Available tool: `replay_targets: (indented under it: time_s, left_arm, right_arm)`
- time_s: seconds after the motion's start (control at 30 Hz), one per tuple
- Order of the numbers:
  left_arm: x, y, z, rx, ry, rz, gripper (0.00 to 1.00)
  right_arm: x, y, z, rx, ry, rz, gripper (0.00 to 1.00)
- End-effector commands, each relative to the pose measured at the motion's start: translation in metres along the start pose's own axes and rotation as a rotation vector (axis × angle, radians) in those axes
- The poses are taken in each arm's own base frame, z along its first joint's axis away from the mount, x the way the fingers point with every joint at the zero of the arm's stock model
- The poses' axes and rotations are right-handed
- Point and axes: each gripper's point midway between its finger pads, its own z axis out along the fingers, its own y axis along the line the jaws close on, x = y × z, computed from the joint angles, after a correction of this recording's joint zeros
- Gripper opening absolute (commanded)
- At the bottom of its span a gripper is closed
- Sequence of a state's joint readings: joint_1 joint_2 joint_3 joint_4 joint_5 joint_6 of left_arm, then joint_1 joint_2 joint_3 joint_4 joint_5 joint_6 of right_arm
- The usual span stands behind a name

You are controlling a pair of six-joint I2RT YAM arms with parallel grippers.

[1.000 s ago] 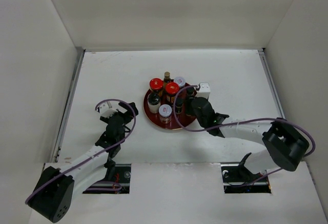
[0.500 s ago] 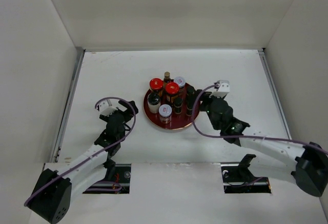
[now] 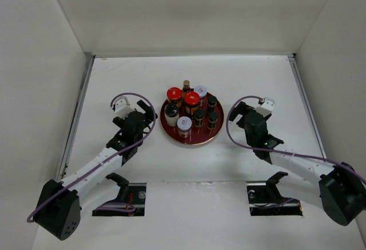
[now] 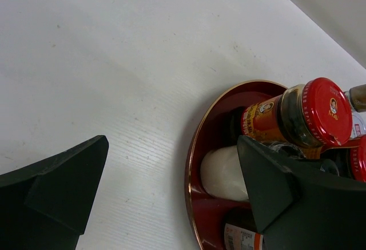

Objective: Organize the condiment bottles

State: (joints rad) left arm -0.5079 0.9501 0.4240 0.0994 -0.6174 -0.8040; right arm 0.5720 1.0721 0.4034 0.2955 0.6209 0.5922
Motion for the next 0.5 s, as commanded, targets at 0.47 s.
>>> replay_targets:
  time_s: [0.47]
  left_arm:
    - [-0.028,-0.018,-0.014,0.025,-0.015,0.011,1.0]
  right_arm:
    - [0.002,0.004,0.013,0.009,0.019,0.072,1.0]
